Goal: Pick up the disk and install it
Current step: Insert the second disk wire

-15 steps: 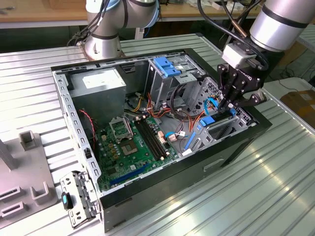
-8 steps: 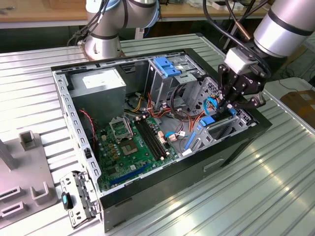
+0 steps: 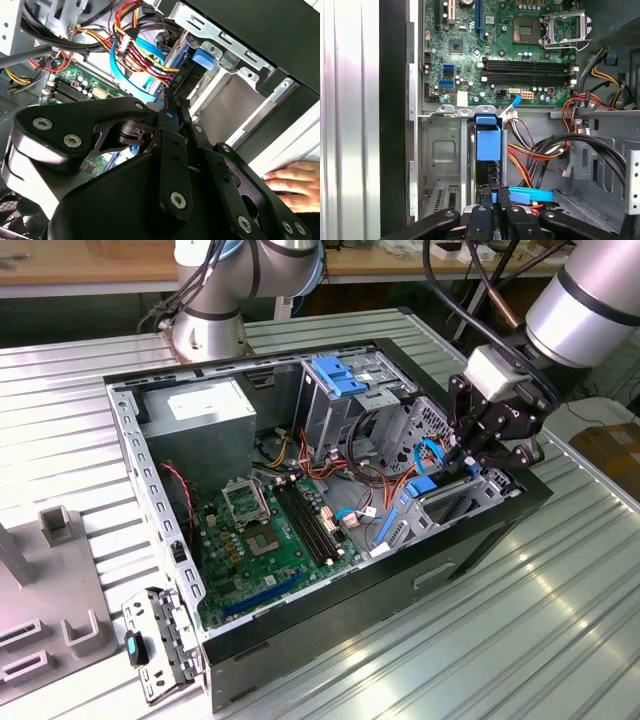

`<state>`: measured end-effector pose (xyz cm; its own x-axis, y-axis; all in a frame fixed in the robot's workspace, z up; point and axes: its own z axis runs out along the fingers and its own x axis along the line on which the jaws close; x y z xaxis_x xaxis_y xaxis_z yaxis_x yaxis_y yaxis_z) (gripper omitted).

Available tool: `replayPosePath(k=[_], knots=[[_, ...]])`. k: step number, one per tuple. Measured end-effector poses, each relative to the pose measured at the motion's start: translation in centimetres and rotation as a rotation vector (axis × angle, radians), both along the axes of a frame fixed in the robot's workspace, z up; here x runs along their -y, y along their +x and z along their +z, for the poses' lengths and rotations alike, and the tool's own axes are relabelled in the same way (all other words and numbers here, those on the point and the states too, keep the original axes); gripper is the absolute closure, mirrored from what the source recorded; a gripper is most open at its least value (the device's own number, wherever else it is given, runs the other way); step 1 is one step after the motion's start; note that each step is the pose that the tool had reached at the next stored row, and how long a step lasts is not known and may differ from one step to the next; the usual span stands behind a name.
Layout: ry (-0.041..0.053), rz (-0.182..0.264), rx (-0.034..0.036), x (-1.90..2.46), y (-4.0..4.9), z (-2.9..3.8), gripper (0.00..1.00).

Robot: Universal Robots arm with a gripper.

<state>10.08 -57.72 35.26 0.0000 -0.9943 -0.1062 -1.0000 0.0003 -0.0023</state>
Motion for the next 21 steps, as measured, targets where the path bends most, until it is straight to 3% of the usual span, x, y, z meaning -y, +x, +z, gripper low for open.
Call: replayPosePath(k=[1, 2, 3, 7, 12, 13, 14, 15, 16, 18, 21], knots=[[0.0230, -0.001, 0.0000, 0.25, 0.00, -0.01, 0.84], [0.0373, -0.001, 0.0001, 0.42, 0.00, -0.04, 0.84], [0.0412, -0.001, 0.0000, 0.45, 0.00, -0.05, 0.84], [0.0416, -0.001, 0.0000, 0.47, 0.00, -0.63, 0.84], [0.0452, -0.001, 0.0015, 0.47, 0.01, -0.51, 0.84], [0.0451, -0.001, 0.0045, 0.47, 0.01, -0.40, 0.84], [0.0450, 0.000, 0.0153, 0.47, 0.00, -0.39, 0.84], [0.0450, 0.001, 0.0347, 0.47, -0.02, -0.39, 0.84], [0.0450, 0.002, 0.0425, 0.48, -0.06, -0.39, 0.84], [0.0450, 0.003, 0.0495, 0.47, -0.18, -0.40, 0.84], [0.0450, 0.004, 0.0498, 0.48, -0.53, -0.49, 0.84]])
